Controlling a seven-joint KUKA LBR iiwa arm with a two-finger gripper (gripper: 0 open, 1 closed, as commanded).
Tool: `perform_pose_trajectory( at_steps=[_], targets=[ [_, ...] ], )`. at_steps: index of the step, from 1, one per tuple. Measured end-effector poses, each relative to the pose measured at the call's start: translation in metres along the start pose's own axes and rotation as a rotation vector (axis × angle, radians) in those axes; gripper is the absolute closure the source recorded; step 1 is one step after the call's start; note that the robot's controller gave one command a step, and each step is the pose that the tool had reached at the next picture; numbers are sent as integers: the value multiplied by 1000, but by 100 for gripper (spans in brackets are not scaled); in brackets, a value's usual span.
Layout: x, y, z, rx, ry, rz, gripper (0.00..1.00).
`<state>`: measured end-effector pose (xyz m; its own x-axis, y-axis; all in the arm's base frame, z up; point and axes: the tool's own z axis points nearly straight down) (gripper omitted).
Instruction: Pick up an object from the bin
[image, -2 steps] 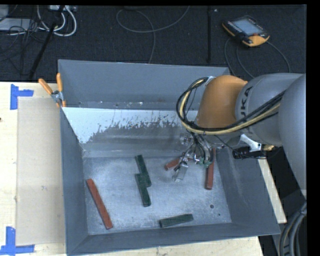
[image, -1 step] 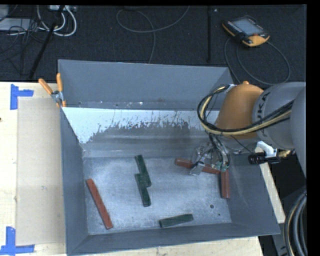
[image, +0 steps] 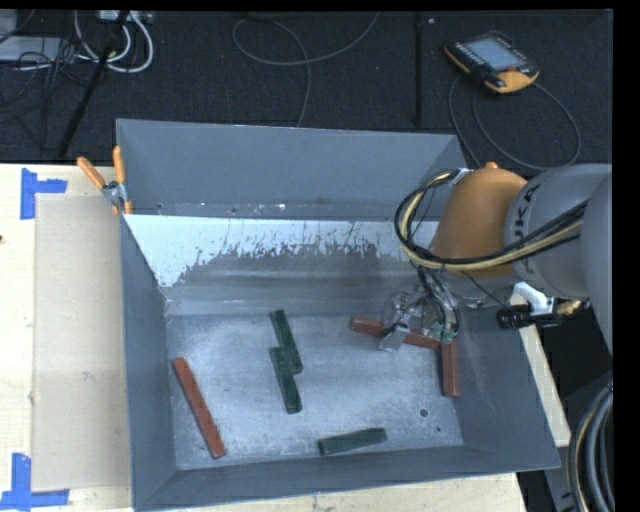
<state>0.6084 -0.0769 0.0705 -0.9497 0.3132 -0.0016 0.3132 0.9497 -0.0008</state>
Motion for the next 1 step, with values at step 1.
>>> perform_pose_trajectory(
  at_steps=[1],
  targets=[
    [41, -40, -173, -1, -2, 81, 100]
  ],
)
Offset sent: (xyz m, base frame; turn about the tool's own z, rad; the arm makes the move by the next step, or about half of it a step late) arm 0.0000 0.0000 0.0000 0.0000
